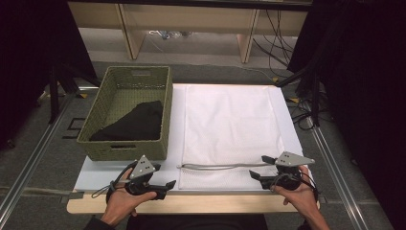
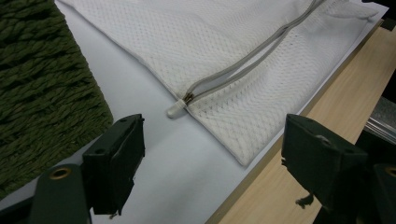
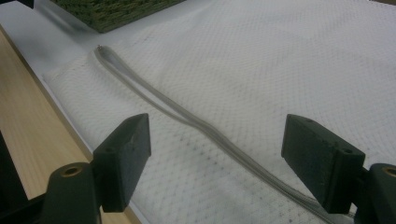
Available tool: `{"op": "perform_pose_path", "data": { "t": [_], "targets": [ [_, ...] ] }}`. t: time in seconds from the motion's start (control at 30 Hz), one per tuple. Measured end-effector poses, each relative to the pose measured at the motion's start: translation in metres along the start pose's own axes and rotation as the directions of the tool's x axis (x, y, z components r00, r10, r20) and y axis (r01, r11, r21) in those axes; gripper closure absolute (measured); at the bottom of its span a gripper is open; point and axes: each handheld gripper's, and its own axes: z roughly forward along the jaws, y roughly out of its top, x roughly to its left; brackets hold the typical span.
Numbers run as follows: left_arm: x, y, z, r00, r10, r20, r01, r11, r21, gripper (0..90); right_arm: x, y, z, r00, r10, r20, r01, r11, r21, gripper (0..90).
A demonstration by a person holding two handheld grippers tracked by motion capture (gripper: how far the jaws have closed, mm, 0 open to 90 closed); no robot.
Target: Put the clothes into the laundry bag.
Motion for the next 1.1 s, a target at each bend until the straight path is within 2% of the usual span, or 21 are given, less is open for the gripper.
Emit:
{"op": "perform_pose_path", "data": {
  "t": [0.23, 0.33, 0.37, 0.43, 0.47, 0.5, 0.53, 0.6, 0.63, 0.67, 0.77, 0.87, 0.9, 0.93, 0.97, 1.0, 1.07, 1.1],
  "targets": [
    [0.002, 0.001, -0.001, 0.9999, 0.012, -0.003, -0.012, 0.9999, 0.012, 21.0, 0.0, 0.0, 0.0, 1.0, -0.007, 0.001, 0.007, 1.0, 0.003, 25.2],
    [0.003, 0.001, -0.001, 0.9998, 0.014, 0.012, -0.014, 0.9997, 0.022, 21.0, 0.0, 0.0, 0.0, 1.0, 0.006, -0.008, -0.006, 1.0, 0.007, 25.3],
    [0.003, 0.001, -0.001, 0.9998, 0.014, 0.012, -0.014, 0.9997, 0.022, 21.0, -0.001, 0.0, 0.0, 0.9999, -0.012, 0.006, 0.012, 1.0, 0.007, 25.3],
    [0.001, 0.001, 0.0, 0.9999, 0.003, 0.013, -0.003, 0.9999, 0.014, 21.0, -0.002, 0.0, -0.001, 0.9997, -0.018, 0.016, 0.017, 1.0, 0.01, 25.3],
    [0.001, 0.001, 0.0, 0.9999, 0.003, 0.013, -0.003, 0.9999, 0.014, 21.0, -0.001, 0.0, -0.001, 0.9999, 0.002, 0.012, -0.003, 1.0, 0.019, 25.2],
    [0.001, 0.001, 0.0, 0.9999, 0.003, 0.014, -0.003, 0.9999, 0.014, 21.0, -0.001, 0.0, -0.001, 0.9999, 0.002, 0.012, -0.003, 1.0, 0.019, 25.2],
    [0.001, 0.001, 0.001, 0.9999, -0.004, 0.015, 0.004, 1.0, 0.009, 21.0, -0.004, 0.0, -0.001, 0.9994, -0.028, 0.021, 0.027, 0.999, 0.025, 25.3],
    [0.002, 0.002, 0.0, 0.9996, 0.021, 0.018, -0.021, 0.9995, 0.025, 21.0, -0.003, 0.0, -0.002, 0.9997, -0.01, 0.024, 0.009, 1.0, 0.025, 25.3],
    [0.002, 0.002, 0.0, 0.9995, 0.022, 0.021, -0.023, 0.9994, 0.024, 21.0, -0.007, -0.001, -0.003, 0.9982, -0.039, 0.047, 0.038, 0.999, 0.024, 25.2],
    [0.001, 0.003, 0.001, 0.9998, 0.001, 0.018, -0.002, 0.9999, 0.017, 21.0, -0.009, -0.001, -0.004, 0.9979, -0.039, 0.051, 0.038, 0.999, 0.032, 24.9],
    [0.001, 0.004, 0.002, 0.9998, -0.002, 0.018, 0.001, 1.0, 0.009, 21.0, -0.014, -0.003, -0.005, 0.9966, -0.039, 0.073, 0.036, 0.998, 0.043, 23.8],
    [0.001, 0.004, 0.003, 0.9998, -0.004, 0.018, 0.004, 0.9999, 0.011, 21.0, -0.022, -0.005, -0.007, 0.9872, -0.088, 0.133, 0.075, 0.993, 0.096, 21.6],
    [0.003, 0.005, 0.001, 0.9995, 0.019, 0.026, -0.019, 0.9992, 0.035, 21.0, -0.023, -0.006, -0.008, 0.982, -0.098, 0.161, 0.08, 0.99, 0.116, 21.5],
    [0.001, 0.004, 0.001, 0.9997, 0.0, 0.024, 0.0, 0.9998, 0.019, 21.0, -0.027, -0.007, -0.009, 0.9776, -0.121, 0.172, 0.099, 0.986, 0.135, 21.5],
    [0.002, 0.004, 0.001, 0.9997, 0.001, 0.023, -0.002, 0.9998, 0.019, 21.0, -0.029, -0.008, -0.01, 0.969, -0.145, 0.2, 0.116, 0.982, 0.152, 21.5],
    [0.002, 0.004, 0.001, 0.9996, 0.003, 0.029, -0.004, 0.9999, 0.017, 21.0, -0.033, -0.009, -0.009, 0.9634, -0.178, 0.201, 0.145, 0.975, 0.165, 21.9],
    [0.002, 0.005, 0.001, 0.9997, 0.004, 0.025, -0.004, 0.9999, 0.016, 21.0, -0.039, -0.012, -0.01, 0.9539, -0.19, 0.233, 0.14, 0.967, 0.215, 24.6],
    [0.002, 0.004, 0.001, 0.9996, 0.003, 0.027, -0.004, 0.9999, 0.015, 21.0, -0.042, -0.013, -0.01, 0.9478, -0.213, 0.237, 0.156, 0.959, 0.238, 25.7]
  ]
}}
